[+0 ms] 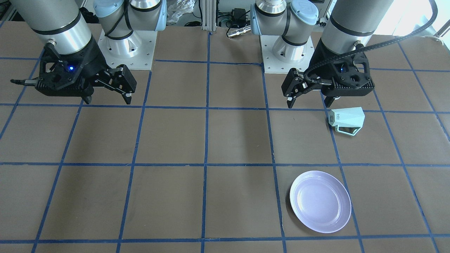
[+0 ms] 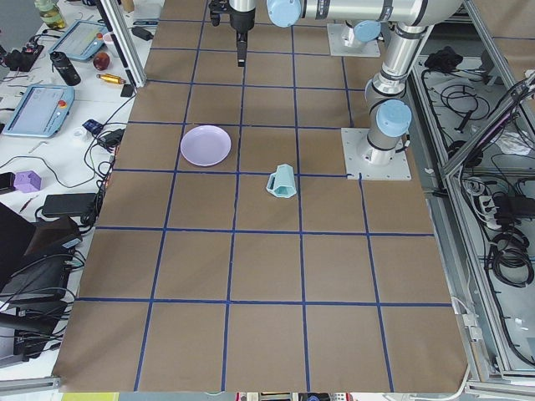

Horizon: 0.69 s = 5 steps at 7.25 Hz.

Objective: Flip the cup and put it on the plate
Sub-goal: 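Move the left gripper away from the plate toward the mint-green mug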

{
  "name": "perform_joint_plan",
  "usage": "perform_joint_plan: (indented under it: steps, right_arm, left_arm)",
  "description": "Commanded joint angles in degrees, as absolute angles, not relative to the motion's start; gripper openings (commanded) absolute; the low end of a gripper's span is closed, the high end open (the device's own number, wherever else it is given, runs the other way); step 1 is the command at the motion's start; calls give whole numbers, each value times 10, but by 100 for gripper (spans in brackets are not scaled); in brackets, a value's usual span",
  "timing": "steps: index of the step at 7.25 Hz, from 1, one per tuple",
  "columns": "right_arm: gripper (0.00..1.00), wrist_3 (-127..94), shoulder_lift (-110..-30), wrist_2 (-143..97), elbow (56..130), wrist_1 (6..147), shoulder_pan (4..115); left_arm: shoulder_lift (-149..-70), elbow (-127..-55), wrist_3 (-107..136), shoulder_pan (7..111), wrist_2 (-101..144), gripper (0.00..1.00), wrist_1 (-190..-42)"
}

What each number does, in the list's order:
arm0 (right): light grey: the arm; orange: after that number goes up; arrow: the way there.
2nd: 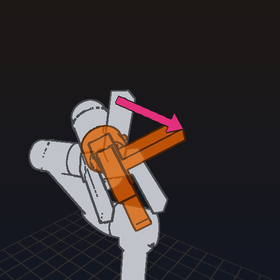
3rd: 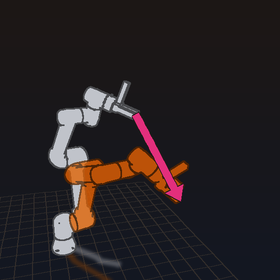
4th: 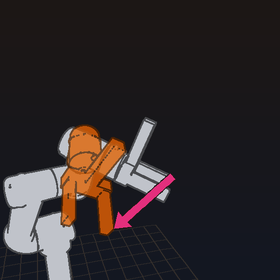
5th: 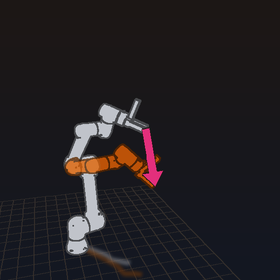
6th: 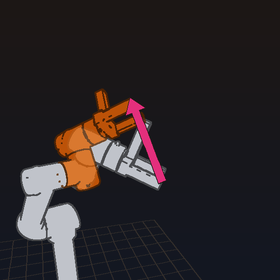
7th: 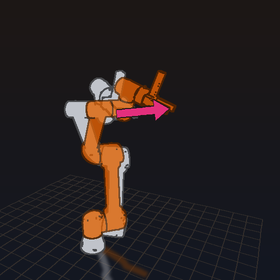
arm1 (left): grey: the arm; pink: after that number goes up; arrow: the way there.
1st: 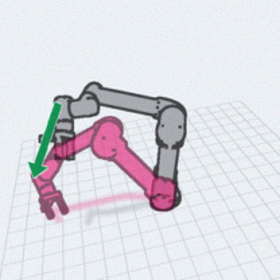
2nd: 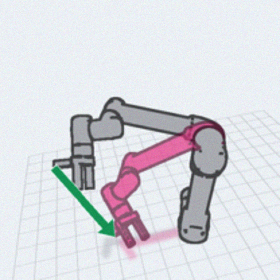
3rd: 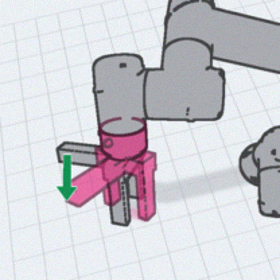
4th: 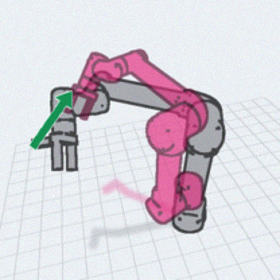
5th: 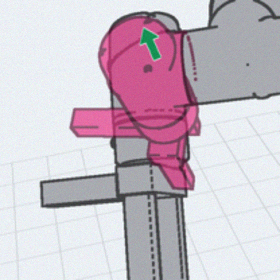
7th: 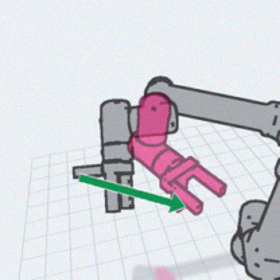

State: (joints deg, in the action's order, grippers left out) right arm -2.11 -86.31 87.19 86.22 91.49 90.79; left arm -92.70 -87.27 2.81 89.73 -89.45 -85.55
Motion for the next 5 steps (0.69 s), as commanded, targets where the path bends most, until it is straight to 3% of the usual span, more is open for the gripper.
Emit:
perform_joint_plan:
  steps: [1, 5]
  right_arm:
    - [100, -21, -863, 872, 862, 915, 908]
    - [100, -21, -863, 872, 862, 915, 908]
  left_arm:
    - [-926, -872, 27, 897, -895, 100, -857]
    - [-920, -872, 28, 896, -894, 100, -866]
